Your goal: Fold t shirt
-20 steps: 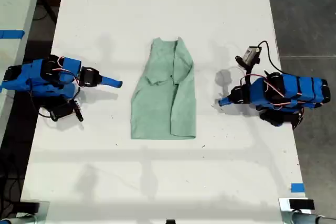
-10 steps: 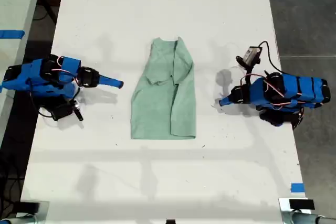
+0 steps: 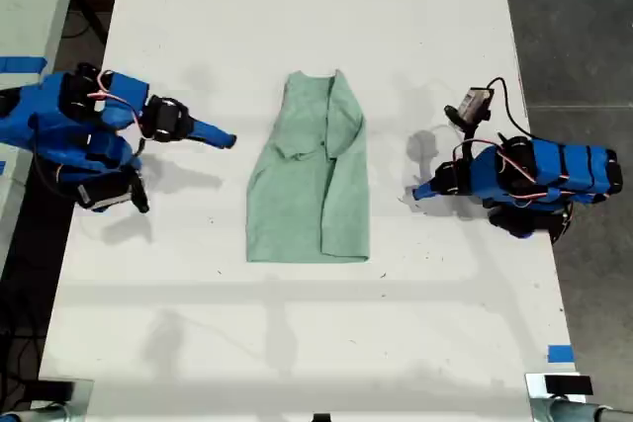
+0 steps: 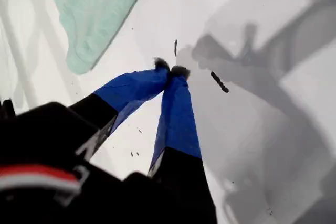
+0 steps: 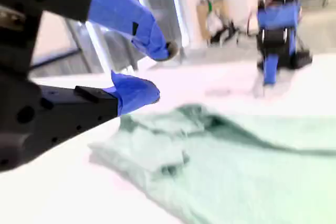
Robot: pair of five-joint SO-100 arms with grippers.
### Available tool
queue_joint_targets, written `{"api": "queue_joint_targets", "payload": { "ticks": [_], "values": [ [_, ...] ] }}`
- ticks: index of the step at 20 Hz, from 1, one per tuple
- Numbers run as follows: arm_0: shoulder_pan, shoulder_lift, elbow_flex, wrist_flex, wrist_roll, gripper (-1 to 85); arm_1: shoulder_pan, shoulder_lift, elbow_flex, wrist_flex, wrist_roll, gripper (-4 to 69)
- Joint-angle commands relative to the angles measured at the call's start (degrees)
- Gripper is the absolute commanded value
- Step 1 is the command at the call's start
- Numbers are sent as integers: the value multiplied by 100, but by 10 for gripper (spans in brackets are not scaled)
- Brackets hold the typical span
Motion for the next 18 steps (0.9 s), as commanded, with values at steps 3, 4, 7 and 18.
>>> {"api": "queue_joint_targets", "payload": {
  "ticks": [3, 4, 7, 18],
  "values": [
    [237, -2689, -510, -176, -668, 194, 9, 70, 308, 18, -26, 12],
    [316, -2760, -352, -404, -809, 196, 9, 70, 308, 18, -35, 12],
    [536, -2979, -158, -765, -1266, 187, 0, 70, 308, 18, -35, 12],
    [765, -5906, -2391, 176, -2057, 1, -9, 70, 308, 18, -44, 12]
  ]
}}
